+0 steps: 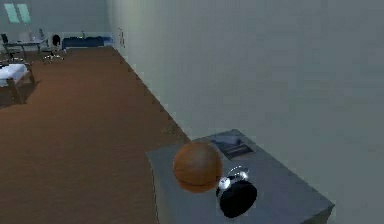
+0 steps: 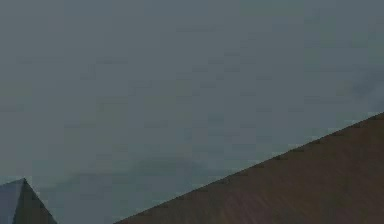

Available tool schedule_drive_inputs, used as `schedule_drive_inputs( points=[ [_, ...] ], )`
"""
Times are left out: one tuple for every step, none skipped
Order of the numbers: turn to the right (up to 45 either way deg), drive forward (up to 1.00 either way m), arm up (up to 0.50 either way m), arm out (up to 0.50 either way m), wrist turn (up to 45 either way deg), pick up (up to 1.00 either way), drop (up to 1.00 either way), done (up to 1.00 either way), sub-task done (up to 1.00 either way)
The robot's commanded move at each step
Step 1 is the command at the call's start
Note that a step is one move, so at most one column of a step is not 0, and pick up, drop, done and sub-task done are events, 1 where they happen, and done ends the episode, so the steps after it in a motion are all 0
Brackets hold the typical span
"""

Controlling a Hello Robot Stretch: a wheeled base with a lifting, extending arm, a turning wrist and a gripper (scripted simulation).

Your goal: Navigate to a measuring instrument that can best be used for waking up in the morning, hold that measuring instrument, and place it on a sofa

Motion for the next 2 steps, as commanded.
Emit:
schedule_drive_inputs(
  points=[
    [-45.0,0.0,0.0,0.0,0.0,0.0,0.0,0.0,0.0],
    [-27.0,0.0,0.0,0.0,0.0,0.0,0.0,0.0,0.0]
  ],
)
